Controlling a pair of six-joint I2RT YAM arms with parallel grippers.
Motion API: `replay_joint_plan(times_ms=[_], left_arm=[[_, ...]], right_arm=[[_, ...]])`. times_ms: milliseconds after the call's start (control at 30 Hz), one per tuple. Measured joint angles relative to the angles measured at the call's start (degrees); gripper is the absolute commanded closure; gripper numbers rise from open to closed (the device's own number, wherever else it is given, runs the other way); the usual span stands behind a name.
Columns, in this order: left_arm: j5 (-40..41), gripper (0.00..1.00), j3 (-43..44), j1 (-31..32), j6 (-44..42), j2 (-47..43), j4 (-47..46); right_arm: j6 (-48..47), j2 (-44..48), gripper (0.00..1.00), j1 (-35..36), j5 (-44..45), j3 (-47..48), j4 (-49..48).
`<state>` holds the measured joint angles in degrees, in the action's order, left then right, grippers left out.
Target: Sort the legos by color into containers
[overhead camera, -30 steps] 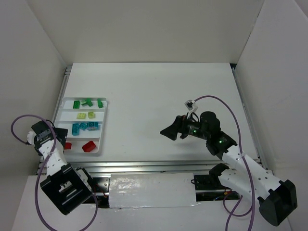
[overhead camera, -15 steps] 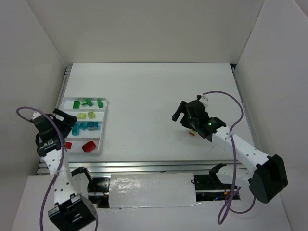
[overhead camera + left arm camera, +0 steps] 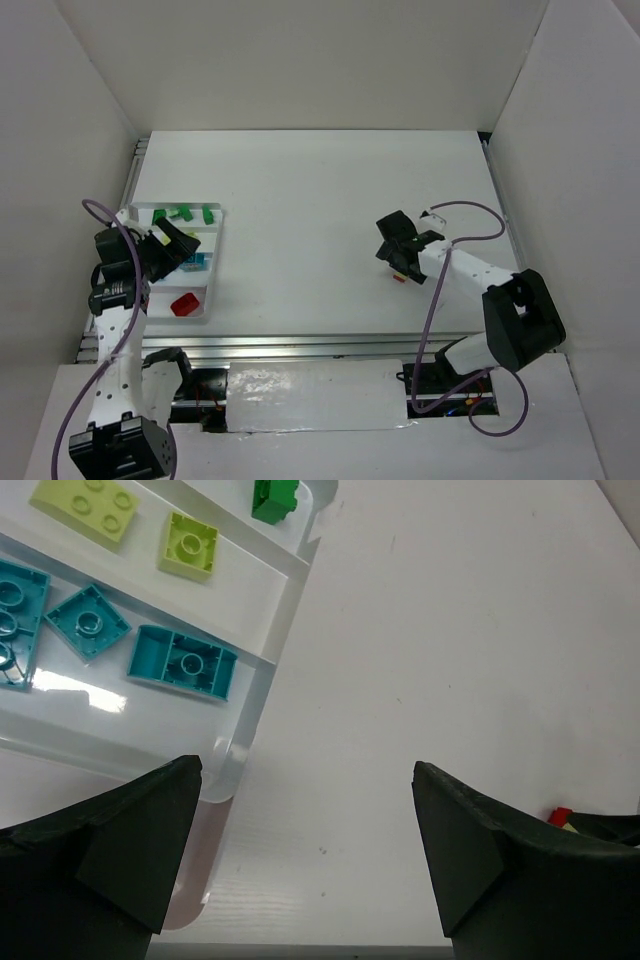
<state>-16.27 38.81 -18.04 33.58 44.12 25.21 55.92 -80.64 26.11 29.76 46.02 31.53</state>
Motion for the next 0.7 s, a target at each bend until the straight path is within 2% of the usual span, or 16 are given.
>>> replay_joint_plan(times_ms=[33,133,300,333,367,400,533,633,700], left_arm=[[-0.6,0.01,0.0,0.1,-0.2,0.2,-0.1],[-2.0,0.0,0.0,0.2,-0.4,0.8,-0.5],[-3.5,0.01,0.0,0.2,-0.5,1.1,-0.9],[-3.6,0.0,0.0,0.2,-0.5,1.1,-0.9],[-3.8,0.01,0.0,0.2,-0.6,1.1,-0.9],[-4.0,0.0,0.0,0.2,-0.6,1.2,-0.9],[-6.5,0.01,0.0,0.4,-0.7,2.3,-1.7],[-11.1,0.0,0.0,2.8,-0.6,4.1,-4.1],[-15.0,0.01,0.0,7.3,-0.1,6.1,-7.3]], right_arm=[[-0.3,-0.2,0.3,-0.5,-0.4,-0.4,-0.5],[-1.4,-0.6,0.6,-2.4,-2.7,-1.5,-2.0],[-3.2,-1.5,0.61,-4.6,-5.3,-1.6,-4.6],[-3.4,-1.8,0.73,-4.7,-5.6,-1.4,-5.0],[-3.8,-2.1,0.96,-4.7,-5.8,-1.2,-5.2],[-4.2,-2.5,1.0,-4.8,-6.2,-0.8,-5.5],[-5.9,-2.6,1.0,-4.8,-9.2,-0.8,-7.9],[-9.2,0.9,1.0,-4.6,-18.3,-4.4,-13.5],[-11.9,6.6,1.0,-4.4,-27.7,-10.1,-20.0]])
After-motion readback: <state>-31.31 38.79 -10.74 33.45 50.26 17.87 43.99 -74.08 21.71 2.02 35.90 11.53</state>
